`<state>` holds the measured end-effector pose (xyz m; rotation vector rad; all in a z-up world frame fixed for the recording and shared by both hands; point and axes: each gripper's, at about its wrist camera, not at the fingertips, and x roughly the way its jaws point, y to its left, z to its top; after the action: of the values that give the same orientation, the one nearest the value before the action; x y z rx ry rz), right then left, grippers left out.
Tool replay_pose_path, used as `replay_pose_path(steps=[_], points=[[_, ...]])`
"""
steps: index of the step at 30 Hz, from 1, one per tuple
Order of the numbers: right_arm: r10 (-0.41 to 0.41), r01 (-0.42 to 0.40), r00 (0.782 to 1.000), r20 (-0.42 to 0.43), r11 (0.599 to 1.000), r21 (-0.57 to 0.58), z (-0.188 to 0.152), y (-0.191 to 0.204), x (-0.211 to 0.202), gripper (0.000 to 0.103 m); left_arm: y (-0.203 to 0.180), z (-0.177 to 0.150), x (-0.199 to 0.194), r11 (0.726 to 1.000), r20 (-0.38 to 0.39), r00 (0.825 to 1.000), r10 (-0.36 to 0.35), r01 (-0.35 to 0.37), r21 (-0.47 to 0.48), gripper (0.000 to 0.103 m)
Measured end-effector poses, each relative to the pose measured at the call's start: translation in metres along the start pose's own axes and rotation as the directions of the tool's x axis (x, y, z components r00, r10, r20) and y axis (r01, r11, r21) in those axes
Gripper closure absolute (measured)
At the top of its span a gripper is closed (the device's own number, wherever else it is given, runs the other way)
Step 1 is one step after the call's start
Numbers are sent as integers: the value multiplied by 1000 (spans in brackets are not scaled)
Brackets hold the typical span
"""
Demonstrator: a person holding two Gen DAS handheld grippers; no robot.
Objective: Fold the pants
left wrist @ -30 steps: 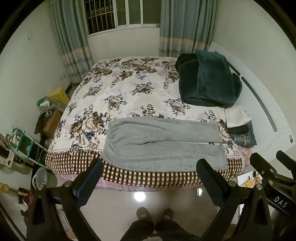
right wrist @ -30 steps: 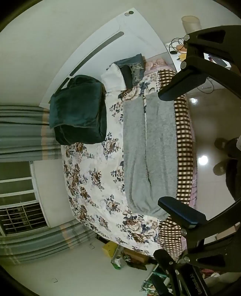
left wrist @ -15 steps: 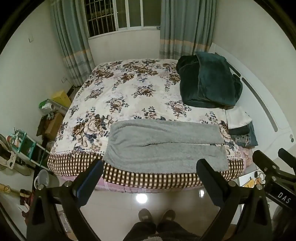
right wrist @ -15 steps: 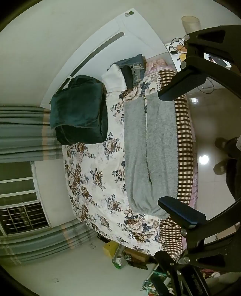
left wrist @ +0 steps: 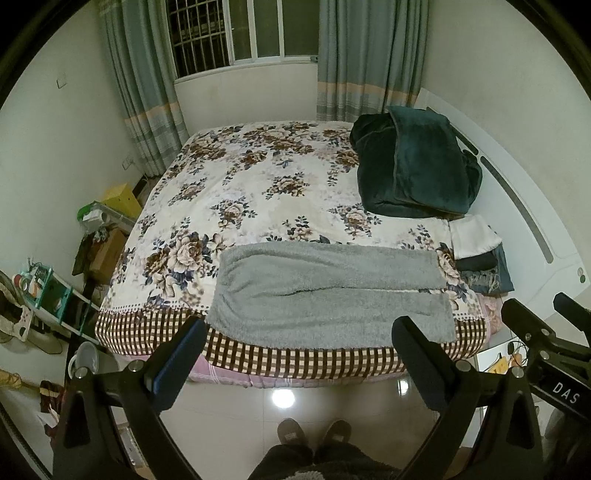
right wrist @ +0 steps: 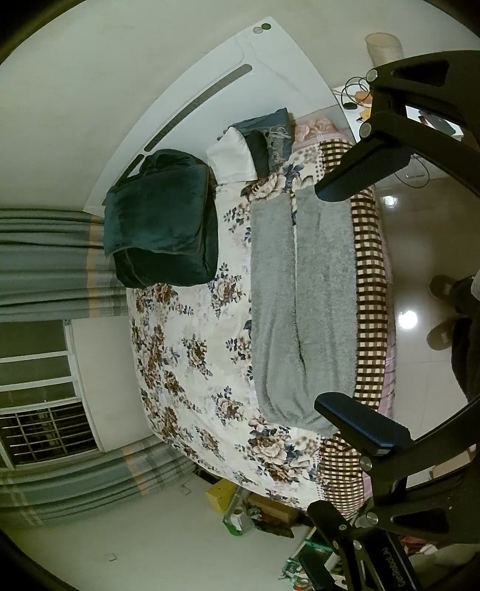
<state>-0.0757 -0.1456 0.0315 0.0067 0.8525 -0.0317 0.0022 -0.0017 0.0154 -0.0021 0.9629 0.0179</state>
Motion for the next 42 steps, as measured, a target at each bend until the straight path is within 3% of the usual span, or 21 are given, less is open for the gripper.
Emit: replay_pose_path(steps=[42], points=[[5, -4, 1000, 12, 1000, -14, 8, 9, -11, 0, 1, 8, -4, 1000, 14, 1000, -1, 1, -2, 0]])
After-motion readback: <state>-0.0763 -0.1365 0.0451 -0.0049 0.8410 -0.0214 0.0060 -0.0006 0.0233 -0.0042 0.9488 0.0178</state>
